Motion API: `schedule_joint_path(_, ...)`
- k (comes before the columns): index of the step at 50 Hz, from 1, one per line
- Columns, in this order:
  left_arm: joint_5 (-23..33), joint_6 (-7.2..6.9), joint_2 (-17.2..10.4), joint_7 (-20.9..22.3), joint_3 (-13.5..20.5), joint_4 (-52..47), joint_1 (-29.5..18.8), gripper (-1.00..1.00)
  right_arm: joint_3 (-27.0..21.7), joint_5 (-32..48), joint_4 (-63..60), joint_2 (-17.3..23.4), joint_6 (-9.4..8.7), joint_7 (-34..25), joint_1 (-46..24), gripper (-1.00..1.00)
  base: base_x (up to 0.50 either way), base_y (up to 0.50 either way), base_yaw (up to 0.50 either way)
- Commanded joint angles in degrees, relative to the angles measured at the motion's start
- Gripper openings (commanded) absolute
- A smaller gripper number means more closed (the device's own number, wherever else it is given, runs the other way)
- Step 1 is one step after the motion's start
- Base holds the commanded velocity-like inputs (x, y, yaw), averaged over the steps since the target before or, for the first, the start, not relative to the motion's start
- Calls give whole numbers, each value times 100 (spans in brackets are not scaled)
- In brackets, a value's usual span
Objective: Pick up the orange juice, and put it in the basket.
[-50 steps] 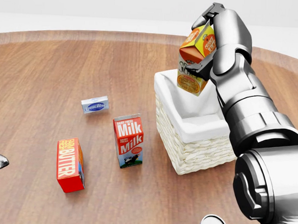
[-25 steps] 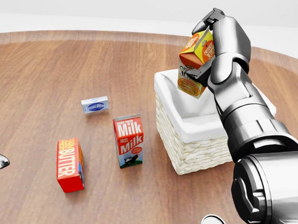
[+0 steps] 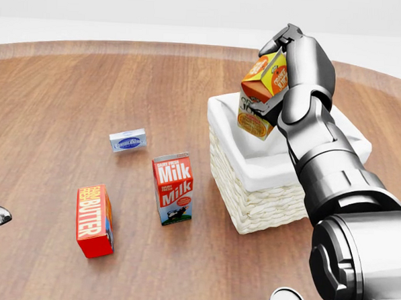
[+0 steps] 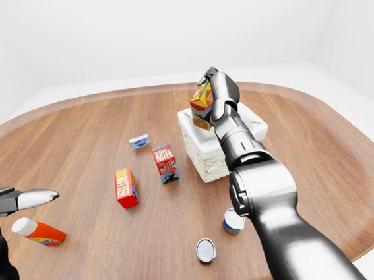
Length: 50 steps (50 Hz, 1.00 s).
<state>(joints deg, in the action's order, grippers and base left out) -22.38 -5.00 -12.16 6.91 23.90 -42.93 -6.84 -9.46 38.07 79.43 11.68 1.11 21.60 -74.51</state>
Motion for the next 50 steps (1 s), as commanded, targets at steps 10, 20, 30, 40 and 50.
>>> schedule_joint_path(10, -7, 0, 0, -8, 1, 4, 3, 100, -63, 149, -53, -13, 55, 253, 90, -100, 0, 0, 0)
schedule_joint_path(20, -21, 0, -3, -12, 10, -13, 5, 100, -82, 154, -50, -52, 60, 294, 163, -100, 0, 0, 0)
schedule_joint_path(30, -20, 0, -7, -5, 6, -2, 5, 100, -101, 135, -47, -86, 67, 344, 234, -100, 0, 0, 0)
schedule_joint_path(40, -4, 0, -7, -1, -4, 30, -2, 100, -110, 138, -42, -117, 105, 405, 310, -100, 0, 0, 0)
schedule_joint_path(50, -14, 0, -6, -5, 0, 20, 1, 100, -122, 163, -37, -119, 136, 444, 372, -100, 0, 0, 0)
